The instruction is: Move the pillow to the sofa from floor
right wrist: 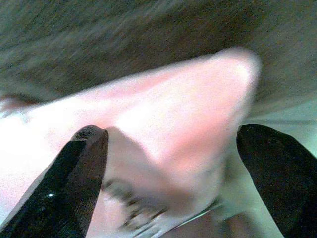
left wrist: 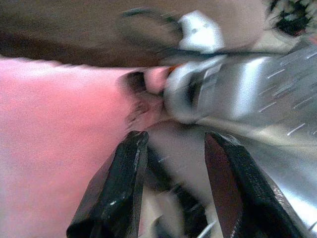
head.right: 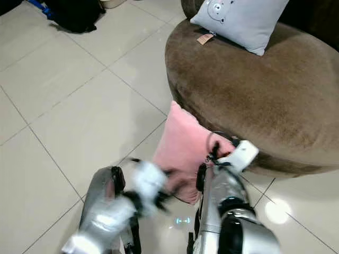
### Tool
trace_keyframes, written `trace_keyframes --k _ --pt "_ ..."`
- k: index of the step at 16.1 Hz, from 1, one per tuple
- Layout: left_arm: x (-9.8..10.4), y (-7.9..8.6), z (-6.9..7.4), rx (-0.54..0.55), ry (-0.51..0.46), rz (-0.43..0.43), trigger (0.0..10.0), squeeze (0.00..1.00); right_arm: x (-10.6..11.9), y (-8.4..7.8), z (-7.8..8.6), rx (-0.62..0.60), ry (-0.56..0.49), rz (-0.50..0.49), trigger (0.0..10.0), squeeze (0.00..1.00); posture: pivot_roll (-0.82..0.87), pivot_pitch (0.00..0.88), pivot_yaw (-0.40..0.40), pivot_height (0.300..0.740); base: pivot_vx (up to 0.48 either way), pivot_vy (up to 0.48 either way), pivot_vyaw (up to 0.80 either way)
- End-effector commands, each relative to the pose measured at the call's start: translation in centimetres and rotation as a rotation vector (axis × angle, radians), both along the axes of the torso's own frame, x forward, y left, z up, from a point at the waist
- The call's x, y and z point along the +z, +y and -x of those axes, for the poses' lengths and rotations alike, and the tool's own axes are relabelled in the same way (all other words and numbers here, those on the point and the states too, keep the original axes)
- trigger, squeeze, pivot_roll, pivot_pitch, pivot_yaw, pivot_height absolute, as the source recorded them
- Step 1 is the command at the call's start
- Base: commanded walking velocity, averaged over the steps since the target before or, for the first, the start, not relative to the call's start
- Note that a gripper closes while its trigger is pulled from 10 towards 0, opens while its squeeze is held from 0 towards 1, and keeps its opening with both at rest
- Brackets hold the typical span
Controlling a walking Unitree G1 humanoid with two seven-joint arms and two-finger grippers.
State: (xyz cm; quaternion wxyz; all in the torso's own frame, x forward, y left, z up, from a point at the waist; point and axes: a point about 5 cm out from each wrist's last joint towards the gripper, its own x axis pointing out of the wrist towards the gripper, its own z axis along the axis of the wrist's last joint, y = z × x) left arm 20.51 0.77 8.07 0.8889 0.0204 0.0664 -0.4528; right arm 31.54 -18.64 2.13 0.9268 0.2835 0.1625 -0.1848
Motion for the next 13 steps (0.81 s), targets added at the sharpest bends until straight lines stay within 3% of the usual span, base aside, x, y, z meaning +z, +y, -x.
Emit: trace_keyframes --k 1,2,3,4,6,7,8,9,10,11,13 --pt "-0.2 -1.9 1.1 0.008 0.003 -0.034 10.0 0.00 -0.4 0.8 0.2 -0.004 -0.010 -0.074 10.0 0.00 0.25 0.269 0.117 0.501 0.000 0.000 0.00" --pt "0.4 -5.9 2.9 -0.011 0.006 -0.026 10.0 0.00 -0.3 1.9 0.0 0.008 -0.038 -0.148 10.0 0.00 0.25 0.271 0.118 0.501 0.000 0.000 0.00" --pt "1.0 -8.7 4.0 -0.012 -0.007 -0.032 10.0 0.00 -0.2 2.6 -0.2 0.015 -0.060 -0.205 10.0 0.00 0.23 0.269 0.113 0.501 0.000 0.000 0.00" --pt "1.6 -9.6 3.7 0.085 -0.044 -0.059 10.0 0.00 -0.1 3.3 -0.3 0.039 -0.071 -0.222 10.0 0.00 0.22 0.263 0.107 0.501 0.000 0.000 0.00" --pt "2.7 -8.6 1.3 0.337 -0.133 -0.124 10.0 0.00 0.1 4.1 -0.5 0.107 -0.071 -0.190 10.0 0.00 0.21 0.246 0.079 0.501 0.000 0.000 0.00" --pt "3.4 -9.3 1.0 0.338 -0.154 -0.125 10.0 0.00 0.2 4.0 -0.6 0.124 -0.071 -0.176 10.0 0.00 0.21 0.246 0.066 0.501 0.000 0.000 0.00" --pt "5.2 -3.2 -3.1 0.352 -0.141 -0.108 10.0 0.00 0.3 3.8 -0.7 0.129 -0.070 -0.170 10.0 0.00 0.22 0.245 0.054 0.501 0.000 0.000 0.00" --pt "9.3 8.0 -7.2 0.305 -0.205 -0.085 10.0 0.00 0.3 3.6 -0.8 0.127 -0.072 -0.168 9.8 0.00 0.21 0.242 0.052 0.501 0.000 0.000 0.00" --pt "10.5 12.4 -8.1 0.276 -0.227 -0.085 10.0 0.00 0.4 3.5 -0.8 0.127 -0.074 -0.166 9.8 0.00 0.21 0.242 0.052 0.501 0.000 0.000 0.00" --pt "10.4 17.5 -9.0 0.271 -0.201 -0.074 10.0 0.00 0.4 3.4 -0.8 0.124 -0.076 -0.165 9.3 0.00 0.21 0.242 0.054 0.501 0.000 0.000 0.00" --pt "10.0 20.1 -9.3 0.269 -0.178 -0.052 10.0 0.00 0.4 3.3 -0.8 0.121 -0.076 -0.163 9.5 0.00 0.21 0.242 0.054 0.501 0.000 0.000 0.00"
